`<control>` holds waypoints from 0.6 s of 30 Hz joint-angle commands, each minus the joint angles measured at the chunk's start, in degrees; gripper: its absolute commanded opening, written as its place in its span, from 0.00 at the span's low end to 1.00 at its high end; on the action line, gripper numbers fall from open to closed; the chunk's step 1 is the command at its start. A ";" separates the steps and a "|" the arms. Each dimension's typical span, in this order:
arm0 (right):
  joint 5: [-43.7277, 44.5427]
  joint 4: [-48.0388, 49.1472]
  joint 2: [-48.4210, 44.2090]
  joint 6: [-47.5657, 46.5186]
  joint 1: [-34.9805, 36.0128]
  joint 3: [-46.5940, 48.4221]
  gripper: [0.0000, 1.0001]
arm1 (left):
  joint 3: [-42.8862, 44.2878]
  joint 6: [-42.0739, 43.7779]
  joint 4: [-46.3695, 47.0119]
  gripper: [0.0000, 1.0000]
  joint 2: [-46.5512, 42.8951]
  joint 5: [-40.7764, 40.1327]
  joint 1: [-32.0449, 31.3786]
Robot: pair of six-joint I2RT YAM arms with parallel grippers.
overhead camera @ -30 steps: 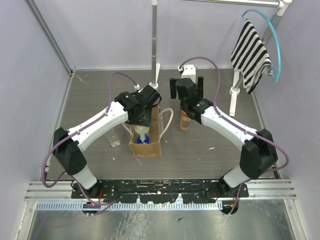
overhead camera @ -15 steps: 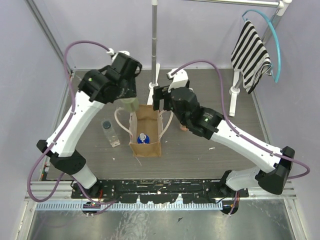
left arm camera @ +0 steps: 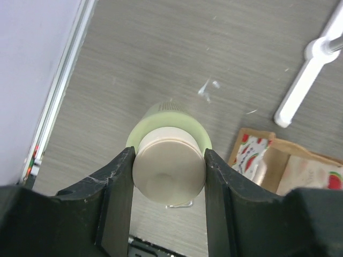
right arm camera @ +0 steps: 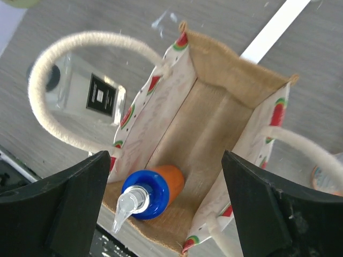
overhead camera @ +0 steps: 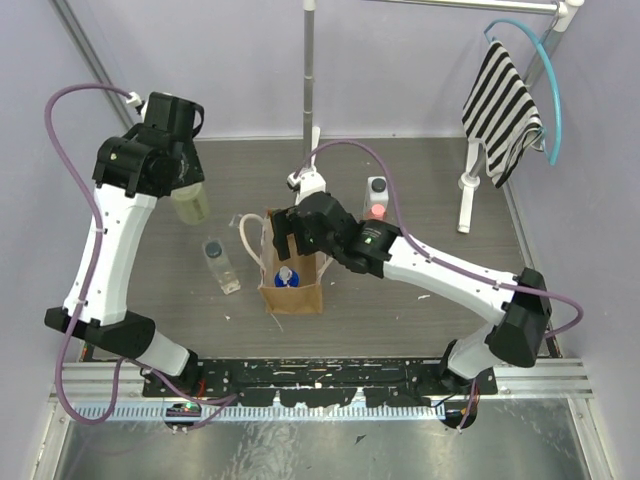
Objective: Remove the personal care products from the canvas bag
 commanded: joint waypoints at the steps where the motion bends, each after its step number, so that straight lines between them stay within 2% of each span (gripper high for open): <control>1: -5.94 -4.25 3.10 4.24 0.97 3.53 0.91 | -9.50 1.69 8.87 0.01 -2.46 3.67 2.91; 6: -6.58 -8.81 6.83 5.90 3.05 3.81 0.91 | -20.80 0.56 15.45 0.00 -3.98 6.92 5.18; 13: -6.48 -11.71 11.29 7.76 4.68 1.92 0.90 | -27.42 -0.03 18.93 0.00 -4.97 6.41 6.12; 18: -6.75 -11.36 13.75 8.37 5.19 1.40 0.74 | -31.75 -0.79 21.40 0.03 -5.36 8.65 6.19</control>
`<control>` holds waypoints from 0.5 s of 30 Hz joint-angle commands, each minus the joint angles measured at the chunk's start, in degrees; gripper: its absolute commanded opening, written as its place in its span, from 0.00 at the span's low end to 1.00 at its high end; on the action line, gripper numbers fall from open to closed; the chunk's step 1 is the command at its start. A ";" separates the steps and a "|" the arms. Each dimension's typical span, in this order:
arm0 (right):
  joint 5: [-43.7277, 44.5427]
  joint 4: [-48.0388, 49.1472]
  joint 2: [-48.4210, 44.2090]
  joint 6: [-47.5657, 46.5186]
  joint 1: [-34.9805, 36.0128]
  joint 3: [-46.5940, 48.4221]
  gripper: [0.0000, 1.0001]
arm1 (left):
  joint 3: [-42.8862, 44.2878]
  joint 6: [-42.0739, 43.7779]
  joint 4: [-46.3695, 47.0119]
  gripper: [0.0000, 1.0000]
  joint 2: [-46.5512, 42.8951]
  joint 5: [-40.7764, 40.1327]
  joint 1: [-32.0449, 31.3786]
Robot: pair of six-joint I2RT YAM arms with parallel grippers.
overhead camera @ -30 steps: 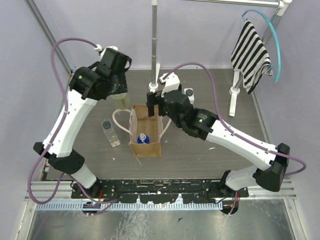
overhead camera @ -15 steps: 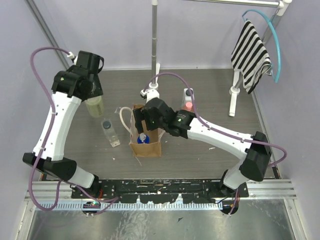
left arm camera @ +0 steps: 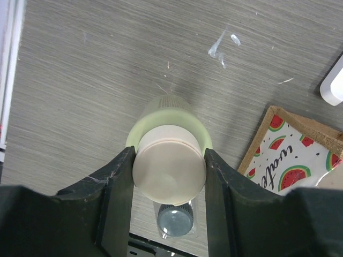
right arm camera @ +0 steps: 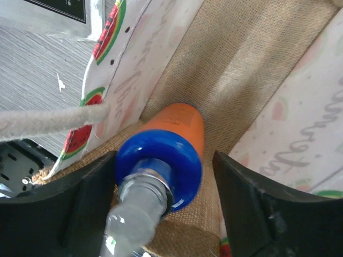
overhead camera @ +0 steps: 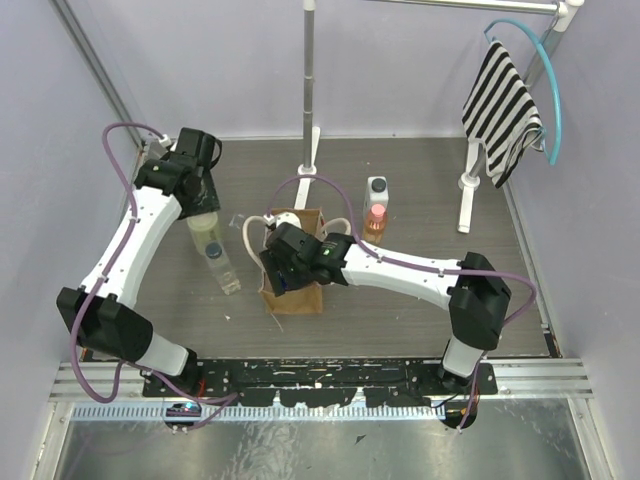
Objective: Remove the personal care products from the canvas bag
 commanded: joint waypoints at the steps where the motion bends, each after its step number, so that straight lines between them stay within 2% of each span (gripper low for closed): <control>1: -0.42 -0.07 1.61 1.29 0.49 0.51 0.69 | -2.04 -1.08 6.07 0.04 -2.35 0.85 0.30; 4: 0.35 0.36 2.06 0.49 0.50 1.08 0.51 | -4.17 -1.75 6.39 0.12 -2.13 1.95 0.34; 6: 1.26 0.49 1.58 0.00 0.50 1.92 0.35 | -5.90 -1.98 7.30 0.19 -2.54 3.15 0.36; 7: 3.37 0.44 1.23 -0.45 0.50 2.82 0.32 | -6.53 -2.14 7.53 0.22 -2.73 3.53 0.43; 9: 5.00 0.02 0.44 -1.50 0.50 5.06 0.28 | -7.84 -2.43 7.97 0.31 -3.18 4.29 0.45; 13: 9.60 -2.63 -1.03 -4.52 0.42 12.64 0.25 | -9.67 -2.68 8.68 0.48 -3.95 6.01 0.43; 15: 12.66 -3.71 -2.31 -6.31 0.26 16.32 0.25 | -10.55 -3.03 8.51 0.65 -3.94 6.48 0.41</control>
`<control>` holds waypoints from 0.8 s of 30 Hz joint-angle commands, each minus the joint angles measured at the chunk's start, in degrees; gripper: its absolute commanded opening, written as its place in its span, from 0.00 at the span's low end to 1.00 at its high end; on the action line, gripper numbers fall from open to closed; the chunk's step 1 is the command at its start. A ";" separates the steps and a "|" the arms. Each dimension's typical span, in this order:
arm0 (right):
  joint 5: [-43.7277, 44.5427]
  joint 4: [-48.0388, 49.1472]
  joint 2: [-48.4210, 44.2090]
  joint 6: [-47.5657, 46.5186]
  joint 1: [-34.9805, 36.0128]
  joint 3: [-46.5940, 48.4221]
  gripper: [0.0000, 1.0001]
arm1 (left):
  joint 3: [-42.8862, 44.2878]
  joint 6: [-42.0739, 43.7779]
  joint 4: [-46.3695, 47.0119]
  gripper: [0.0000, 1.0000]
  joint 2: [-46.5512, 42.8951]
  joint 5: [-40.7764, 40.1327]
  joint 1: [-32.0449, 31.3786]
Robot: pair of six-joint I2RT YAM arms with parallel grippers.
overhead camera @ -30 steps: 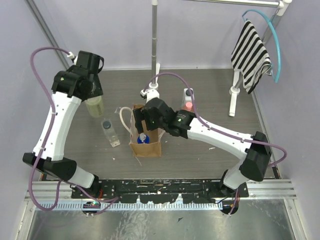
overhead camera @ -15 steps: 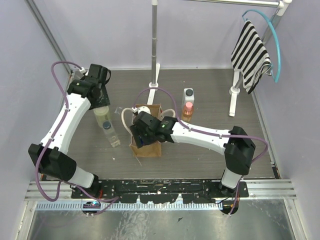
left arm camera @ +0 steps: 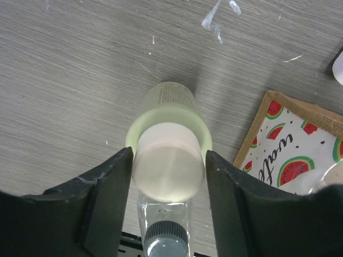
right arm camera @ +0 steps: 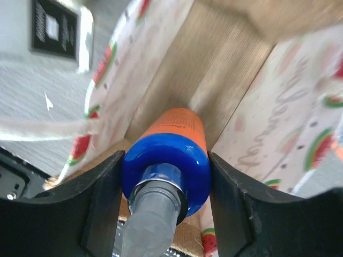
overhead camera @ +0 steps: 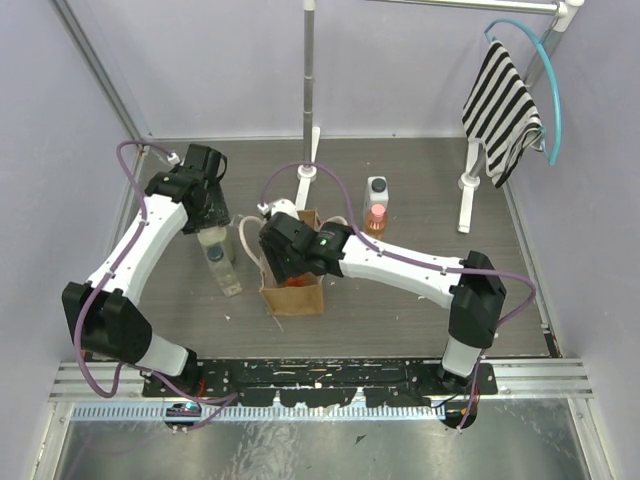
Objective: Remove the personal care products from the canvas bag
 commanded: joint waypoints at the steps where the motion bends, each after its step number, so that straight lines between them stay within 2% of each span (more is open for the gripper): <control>1: 9.40 1.03 -4.97 -4.54 -0.40 11.87 0.24 | -1.02 -1.18 2.60 0.72 -3.54 1.64 0.19; 9: 12.97 5.17 -12.91 -8.41 -9.02 15.54 0.21 | -4.35 -1.81 3.62 0.99 -3.74 4.29 0.17; 20: 6.03 11.44 -9.18 -11.32 -22.38 19.07 0.21 | -3.35 -2.13 3.23 0.99 -5.99 4.76 0.20; 24: 4.92 14.00 -6.20 -10.98 -25.19 16.35 0.20 | -2.15 -2.15 1.82 0.99 -7.53 3.59 0.19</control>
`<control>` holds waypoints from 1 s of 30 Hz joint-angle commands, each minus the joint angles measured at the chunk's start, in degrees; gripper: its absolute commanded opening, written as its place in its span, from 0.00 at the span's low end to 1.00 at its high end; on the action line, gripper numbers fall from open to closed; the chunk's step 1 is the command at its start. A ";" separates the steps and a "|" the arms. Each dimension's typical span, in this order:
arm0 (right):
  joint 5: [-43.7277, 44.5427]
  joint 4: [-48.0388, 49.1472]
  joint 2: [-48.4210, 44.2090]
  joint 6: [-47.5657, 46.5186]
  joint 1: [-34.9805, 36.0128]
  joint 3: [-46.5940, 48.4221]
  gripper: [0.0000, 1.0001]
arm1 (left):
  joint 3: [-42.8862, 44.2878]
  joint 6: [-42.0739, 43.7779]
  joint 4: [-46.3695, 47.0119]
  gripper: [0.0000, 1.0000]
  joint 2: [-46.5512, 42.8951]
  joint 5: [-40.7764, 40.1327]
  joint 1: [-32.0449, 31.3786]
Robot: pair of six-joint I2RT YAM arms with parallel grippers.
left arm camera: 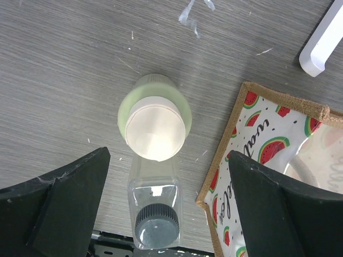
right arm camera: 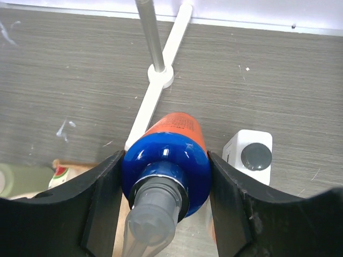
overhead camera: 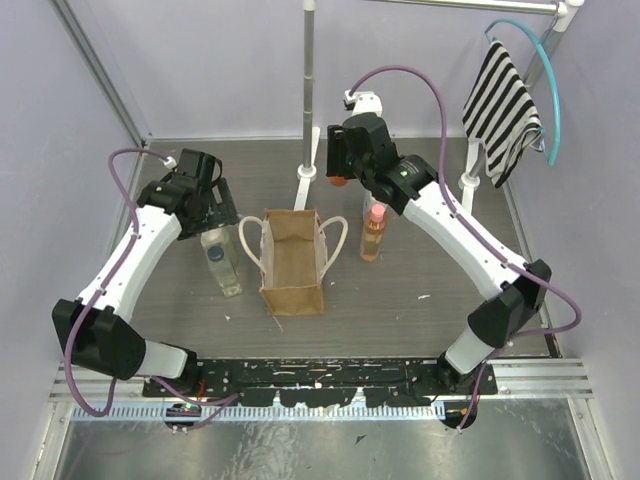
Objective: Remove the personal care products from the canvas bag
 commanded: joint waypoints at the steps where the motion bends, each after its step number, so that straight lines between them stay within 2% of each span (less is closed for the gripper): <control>1: -2.89 10.05 2.59 -0.42 -2.59 -0.40 0.20 | 2.05 -0.31 -1.16 0.99 -3.38 -1.11 0.18; 8: -9.01 12.16 10.49 1.55 -6.40 -5.91 0.20 | 7.69 0.14 -3.21 0.99 -9.42 -1.43 0.18; 12: -12.07 10.04 16.18 2.07 -6.88 -4.38 0.20 | 10.72 0.91 -5.19 0.99 -10.56 -1.32 0.21; 17: -11.87 6.81 20.51 3.14 -6.88 -2.72 0.23 | 11.27 1.07 -5.86 0.99 -11.89 -0.26 0.19; 18: -11.64 6.76 20.63 3.22 -6.88 -2.84 0.27 | 11.11 1.09 -5.73 0.99 -12.13 -0.18 0.14; 19: -11.27 6.56 20.55 3.21 -6.88 -2.82 0.35 | 10.94 1.05 -5.66 0.99 -12.22 -0.15 0.20; 22: -8.61 6.28 18.75 3.33 -6.89 -3.32 0.71 | 10.81 1.25 -5.72 0.99 -12.37 -0.12 0.13; 24: -6.73 6.99 16.11 3.26 -6.88 -4.46 0.91 | 10.49 1.27 -5.54 0.99 -12.53 -0.17 0.19; 25: -6.27 7.50 14.47 3.09 -6.88 -5.06 0.97 | 10.35 1.26 -5.40 0.99 -12.67 -0.20 0.19; 30: 0.33 11.80 3.01 1.62 -6.92 -9.66 1.00 | 9.21 1.89 -5.22 0.99 -13.92 -1.25 0.16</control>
